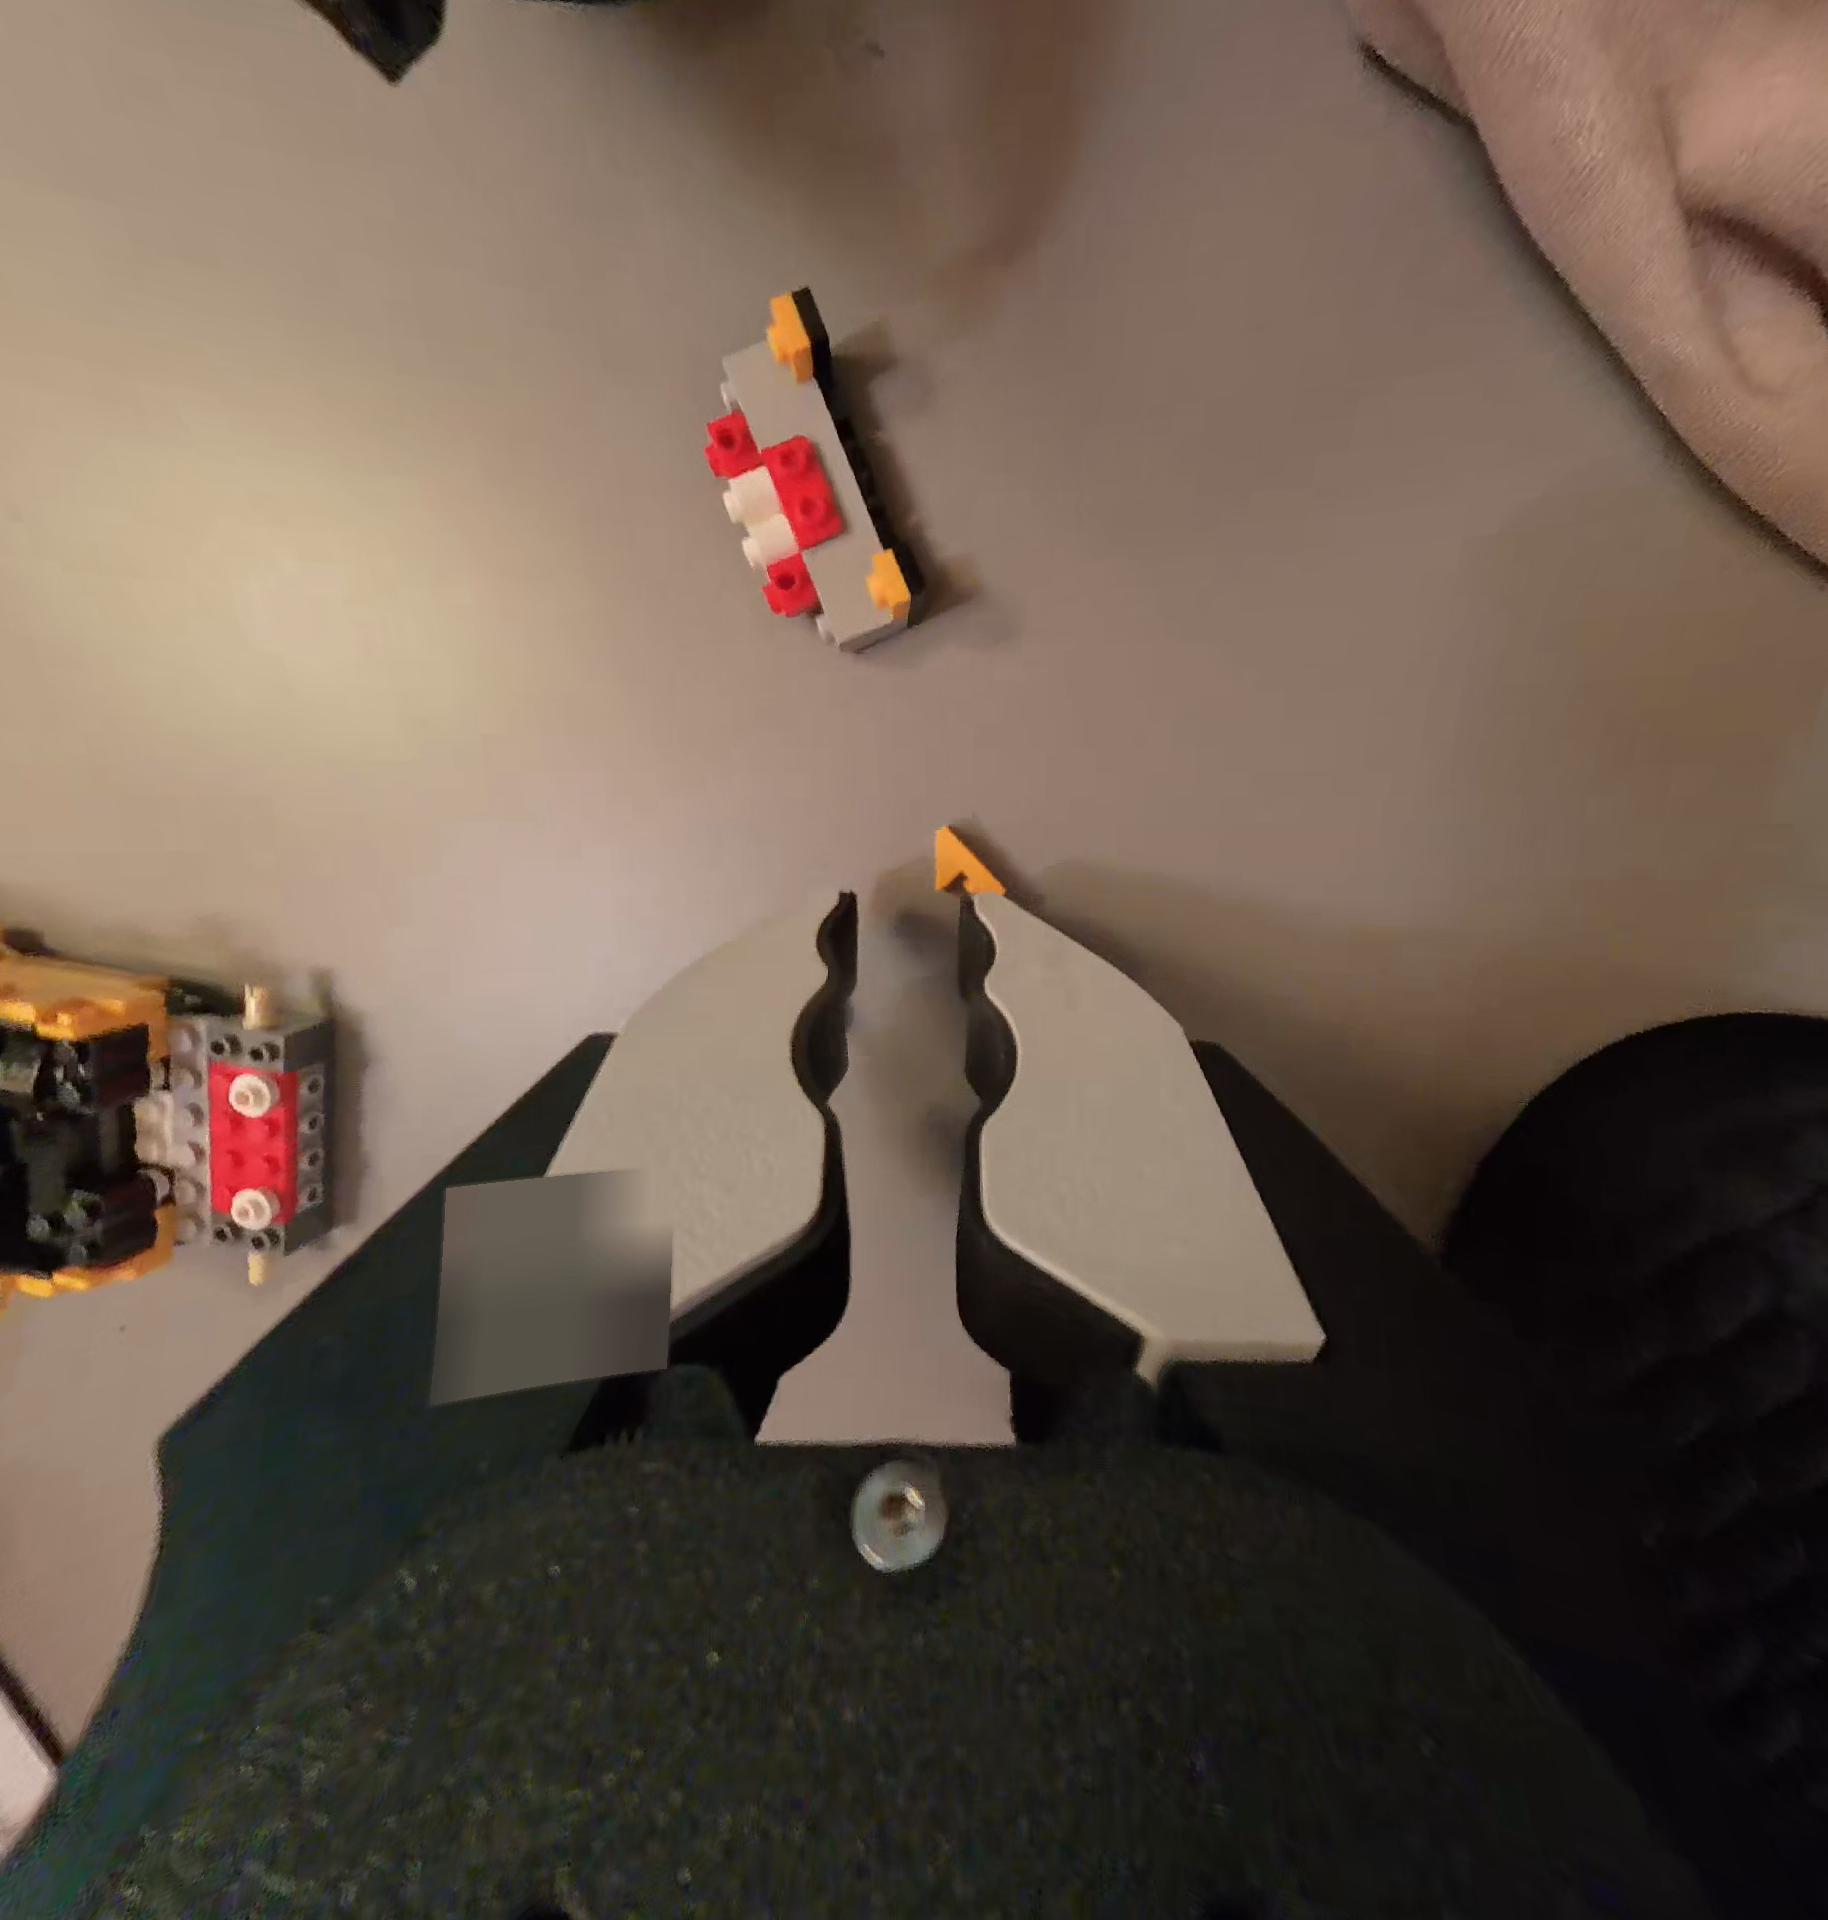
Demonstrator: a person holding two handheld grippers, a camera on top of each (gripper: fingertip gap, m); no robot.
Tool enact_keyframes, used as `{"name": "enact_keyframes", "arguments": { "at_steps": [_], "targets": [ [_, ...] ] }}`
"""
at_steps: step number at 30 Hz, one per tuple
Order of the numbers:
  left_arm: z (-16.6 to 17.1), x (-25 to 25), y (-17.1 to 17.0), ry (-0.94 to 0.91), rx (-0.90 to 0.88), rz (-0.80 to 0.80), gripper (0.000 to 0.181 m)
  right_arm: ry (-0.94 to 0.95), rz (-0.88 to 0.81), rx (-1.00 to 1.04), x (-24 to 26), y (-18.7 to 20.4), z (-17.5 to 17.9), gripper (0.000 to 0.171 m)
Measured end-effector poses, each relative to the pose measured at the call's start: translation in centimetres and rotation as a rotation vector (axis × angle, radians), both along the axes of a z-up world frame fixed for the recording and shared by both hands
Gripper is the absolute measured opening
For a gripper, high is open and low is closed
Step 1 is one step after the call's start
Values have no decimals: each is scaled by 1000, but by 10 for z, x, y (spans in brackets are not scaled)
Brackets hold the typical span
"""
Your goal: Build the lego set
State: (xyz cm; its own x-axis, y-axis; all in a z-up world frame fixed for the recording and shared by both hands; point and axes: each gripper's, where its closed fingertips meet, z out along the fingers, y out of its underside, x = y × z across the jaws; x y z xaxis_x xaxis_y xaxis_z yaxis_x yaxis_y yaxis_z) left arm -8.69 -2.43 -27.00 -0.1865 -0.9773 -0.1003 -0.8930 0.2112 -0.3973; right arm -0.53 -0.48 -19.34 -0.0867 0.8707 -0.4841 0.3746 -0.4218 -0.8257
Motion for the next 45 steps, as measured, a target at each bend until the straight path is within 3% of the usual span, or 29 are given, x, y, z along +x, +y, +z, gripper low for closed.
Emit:
{"name": "enact_keyframes", "arguments": {
  "at_steps": [8, 18, 23, 28, 35, 45],
  "targets": [
    [-2, 12, -13, -31, -54, -5, 21, 4, 4, -10, 1, 0, 0, 7],
    [-5, 16, -15, -117, -81, 261, 17, -1, 26, -4, 0, -3, -1, 7],
    [7, 16, -13, -257, -1, 375, 16, -22, 74, 8, -2, -11, -5, 7],
    [43, 25, -10, -403, 219, 410, 16, -57, 172, -22, -16, -24, -3, 7],
    [61, 29, -11, -410, 444, 380, 16, -105, 245, -145, -43, -35, 3, 7],
    [69, 29, -18, -415, 523, 333, 16, -174, 240, -222, -56, -39, -1, 7]
  ]
}}
